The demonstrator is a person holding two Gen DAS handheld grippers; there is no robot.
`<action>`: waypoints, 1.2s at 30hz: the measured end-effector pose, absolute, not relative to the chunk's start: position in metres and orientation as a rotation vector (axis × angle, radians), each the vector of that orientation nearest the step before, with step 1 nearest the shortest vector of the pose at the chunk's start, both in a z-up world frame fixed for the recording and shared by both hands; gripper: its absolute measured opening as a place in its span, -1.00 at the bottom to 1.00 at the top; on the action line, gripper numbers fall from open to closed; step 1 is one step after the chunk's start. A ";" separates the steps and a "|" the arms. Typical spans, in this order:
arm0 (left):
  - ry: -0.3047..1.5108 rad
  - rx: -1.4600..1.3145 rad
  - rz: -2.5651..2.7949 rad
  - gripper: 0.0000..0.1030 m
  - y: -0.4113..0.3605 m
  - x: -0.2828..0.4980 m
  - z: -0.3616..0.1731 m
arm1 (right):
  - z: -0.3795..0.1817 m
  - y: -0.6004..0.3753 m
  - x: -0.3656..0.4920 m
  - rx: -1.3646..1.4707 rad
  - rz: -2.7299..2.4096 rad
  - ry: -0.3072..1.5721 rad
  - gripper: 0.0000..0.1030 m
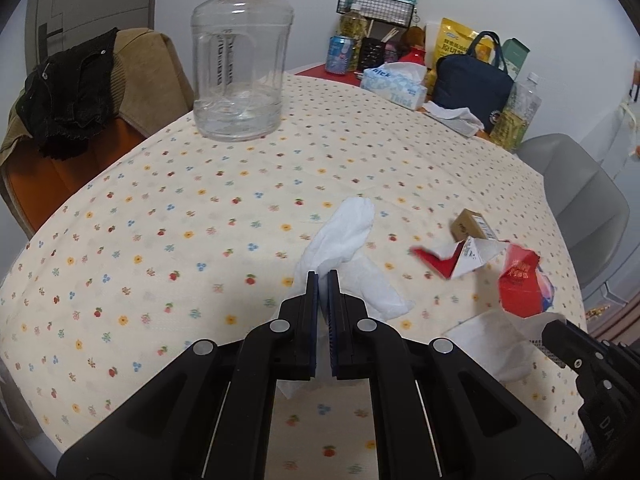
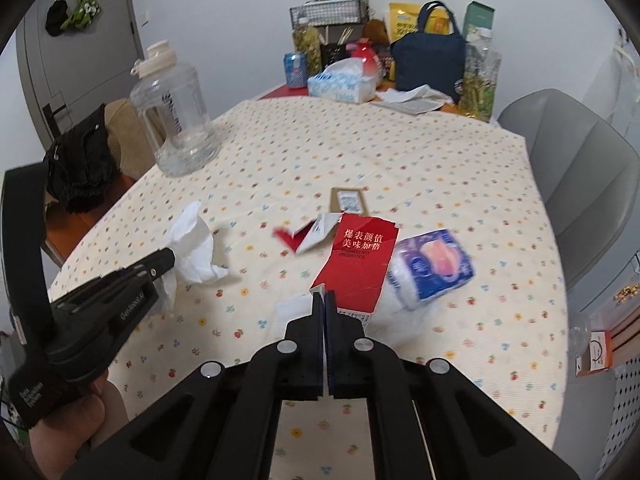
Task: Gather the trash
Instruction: 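Carry the tissue and red packet from the table over the floor bin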
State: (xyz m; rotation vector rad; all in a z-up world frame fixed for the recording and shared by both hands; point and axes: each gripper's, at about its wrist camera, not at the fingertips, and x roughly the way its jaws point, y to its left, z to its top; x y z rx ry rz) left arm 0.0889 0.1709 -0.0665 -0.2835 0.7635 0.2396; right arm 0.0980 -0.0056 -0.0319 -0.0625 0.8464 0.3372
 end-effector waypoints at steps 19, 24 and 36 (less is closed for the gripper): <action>0.740 -0.172 0.079 -0.90 0.074 0.100 -0.041 | -0.008 -0.108 0.081 0.045 0.184 0.790 -0.96; 0.737 -0.139 0.037 -0.90 0.046 0.103 -0.037 | -0.009 -0.139 0.076 0.078 0.137 0.786 -0.96; 0.757 -0.059 -0.081 -0.90 -0.035 0.108 -0.038 | -0.018 -0.219 0.060 0.147 0.006 0.795 -0.96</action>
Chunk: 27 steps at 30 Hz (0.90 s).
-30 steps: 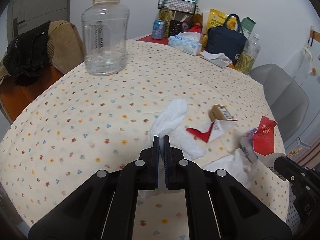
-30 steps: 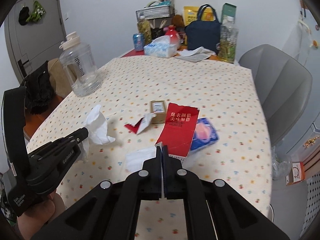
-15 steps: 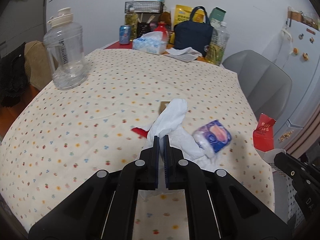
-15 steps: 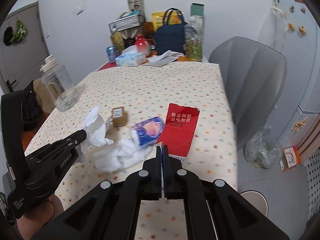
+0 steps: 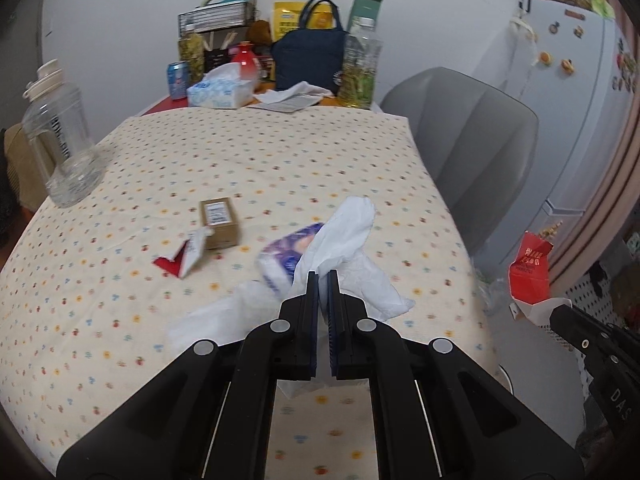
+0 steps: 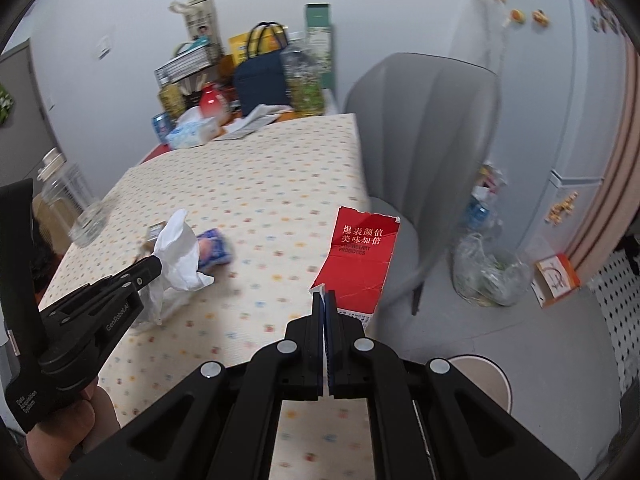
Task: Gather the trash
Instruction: 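Carry the tissue and red packet from the table over the floor bin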
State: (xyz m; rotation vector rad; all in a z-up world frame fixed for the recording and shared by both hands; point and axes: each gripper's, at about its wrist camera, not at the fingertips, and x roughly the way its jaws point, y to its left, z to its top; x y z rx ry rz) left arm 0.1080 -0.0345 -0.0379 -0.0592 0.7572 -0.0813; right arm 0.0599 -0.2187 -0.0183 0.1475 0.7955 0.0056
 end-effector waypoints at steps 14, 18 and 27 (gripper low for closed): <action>0.777 0.028 -0.214 -0.90 -0.129 0.108 -0.045 | -0.033 -0.309 0.029 0.243 -0.154 0.802 -0.96; 0.779 0.053 -0.240 -0.90 -0.151 0.106 -0.048 | -0.042 -0.330 0.021 0.272 -0.194 0.810 -0.95; 0.799 0.111 -0.304 -0.90 -0.200 0.099 -0.057 | -0.061 -0.376 0.000 0.333 -0.264 0.825 -0.95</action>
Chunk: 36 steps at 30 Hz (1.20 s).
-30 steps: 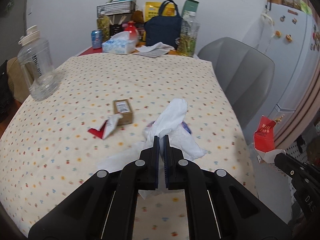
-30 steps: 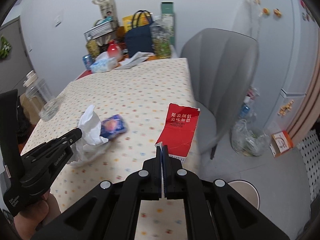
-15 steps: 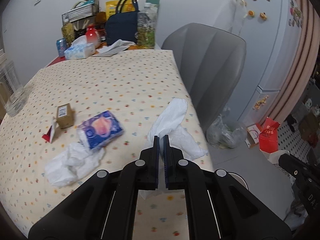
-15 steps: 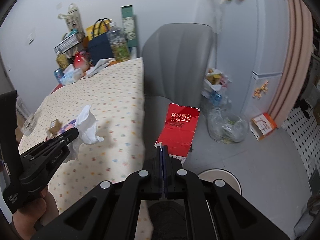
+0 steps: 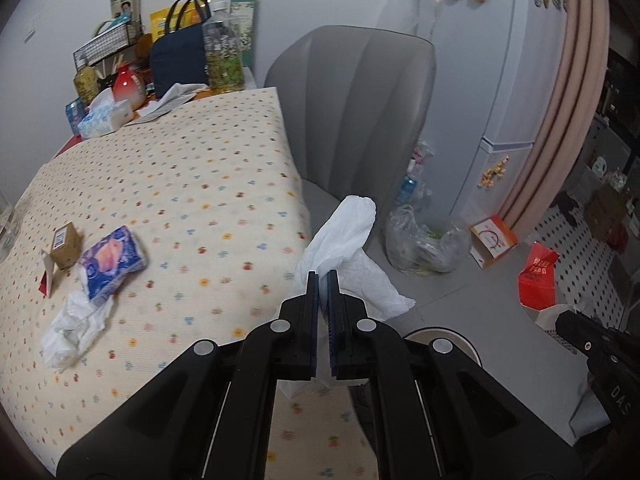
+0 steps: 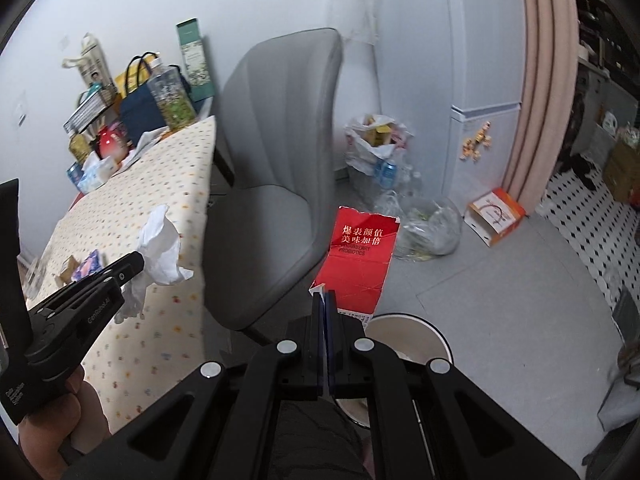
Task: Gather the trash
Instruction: 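Carry the tissue and red packet from the table over the floor bin, then open the right tool over the bin to drop the red packet, then open the left tool over the bin to drop the white tissue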
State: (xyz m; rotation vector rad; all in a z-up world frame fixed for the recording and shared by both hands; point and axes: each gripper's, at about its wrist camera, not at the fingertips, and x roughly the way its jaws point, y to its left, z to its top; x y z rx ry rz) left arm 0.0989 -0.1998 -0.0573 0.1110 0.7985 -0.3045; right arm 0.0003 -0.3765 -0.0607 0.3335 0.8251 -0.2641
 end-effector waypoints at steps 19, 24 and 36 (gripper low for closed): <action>0.833 0.216 -0.392 -0.90 -0.273 0.089 -0.076 | -0.095 -0.443 -0.028 0.404 -0.412 0.849 0.19; 0.839 0.250 -0.440 -0.90 -0.297 0.080 -0.082 | -0.094 -0.465 -0.048 0.420 -0.474 0.826 0.41; 0.872 0.328 -0.568 -0.90 -0.360 0.053 -0.097 | -0.101 -0.514 -0.089 0.480 -0.598 0.796 0.53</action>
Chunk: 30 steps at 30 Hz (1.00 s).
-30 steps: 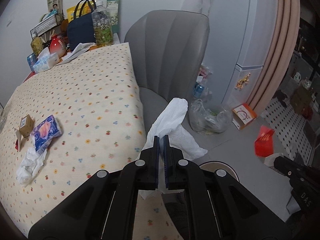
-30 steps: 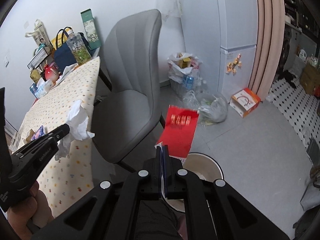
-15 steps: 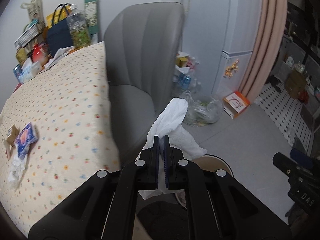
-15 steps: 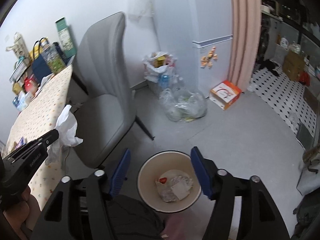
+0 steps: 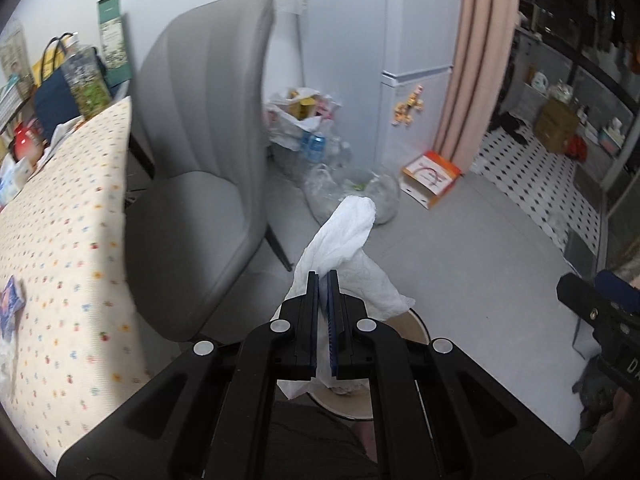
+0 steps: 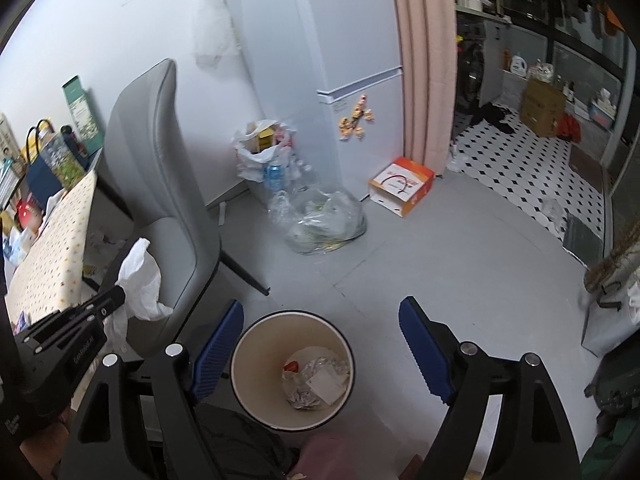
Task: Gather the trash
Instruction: 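Open the left tool over the bin to drop the white tissue, then move both open tools back over the remaining trash on the table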
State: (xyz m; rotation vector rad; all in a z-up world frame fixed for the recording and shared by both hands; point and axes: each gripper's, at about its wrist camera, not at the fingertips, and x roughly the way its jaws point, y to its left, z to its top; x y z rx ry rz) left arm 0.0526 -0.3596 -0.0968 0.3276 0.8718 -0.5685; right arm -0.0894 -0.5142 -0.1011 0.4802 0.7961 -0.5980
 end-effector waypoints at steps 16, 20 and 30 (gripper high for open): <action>0.879 0.343 -0.652 -0.09 -0.380 0.038 -0.099 | -0.108 -0.532 -0.107 0.509 -0.631 0.786 0.61; 0.865 0.314 -0.642 0.09 -0.368 0.042 -0.092 | -0.106 -0.524 -0.100 0.499 -0.614 0.784 0.61; 0.801 0.218 -0.508 0.62 -0.304 0.066 -0.066 | -0.093 -0.483 -0.068 0.441 -0.525 0.786 0.74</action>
